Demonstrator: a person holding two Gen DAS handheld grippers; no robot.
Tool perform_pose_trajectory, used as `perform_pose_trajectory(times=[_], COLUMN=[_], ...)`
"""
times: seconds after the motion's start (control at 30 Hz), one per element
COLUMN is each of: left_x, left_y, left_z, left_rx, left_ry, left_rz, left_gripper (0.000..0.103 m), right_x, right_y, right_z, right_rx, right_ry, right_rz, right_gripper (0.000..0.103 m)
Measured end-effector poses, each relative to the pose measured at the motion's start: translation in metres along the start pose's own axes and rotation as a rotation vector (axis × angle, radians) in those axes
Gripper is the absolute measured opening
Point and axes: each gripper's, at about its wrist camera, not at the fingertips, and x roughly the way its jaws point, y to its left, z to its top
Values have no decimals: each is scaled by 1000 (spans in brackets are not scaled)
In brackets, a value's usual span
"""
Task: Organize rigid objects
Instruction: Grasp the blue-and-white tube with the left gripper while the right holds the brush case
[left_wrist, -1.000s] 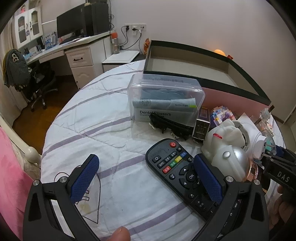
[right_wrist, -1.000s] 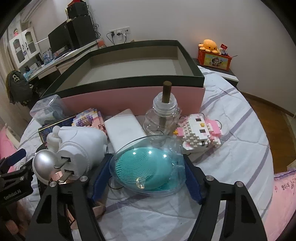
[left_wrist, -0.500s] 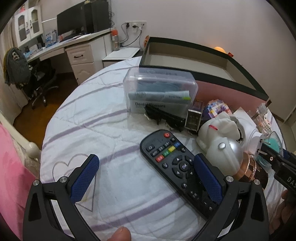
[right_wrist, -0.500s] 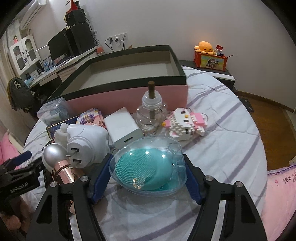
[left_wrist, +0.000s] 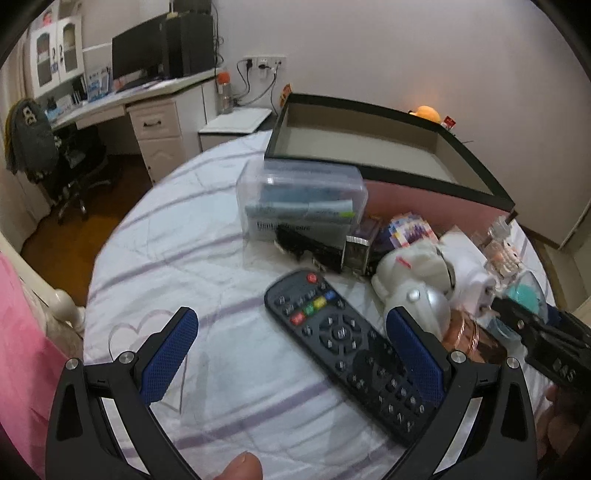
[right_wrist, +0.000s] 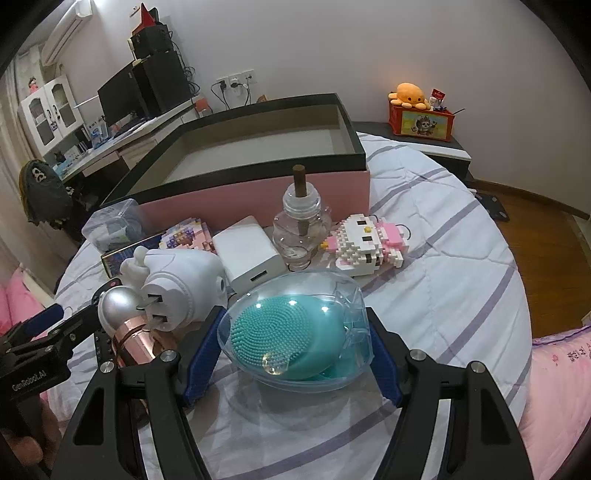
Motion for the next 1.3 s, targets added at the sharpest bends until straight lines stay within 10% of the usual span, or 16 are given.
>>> perform_pose_trajectory(times=[0.43,0.57,1.3], left_x=[25,34,33], left_y=[-2,-3,-18], left_z=[38,41,33], left_rx=[16,31,67], left_ry=[3,39,25], left_rz=[-184,-230,-282], left_gripper=[89,25,16], right_x=[-3,0,-4], right_y=[0,-1,-1], right_z=[7,8,6], right_rx=[4,8,11], right_ry=[-13,-9,-23], right_rz=[-8,-9,-9], right_gripper=[73,73,73])
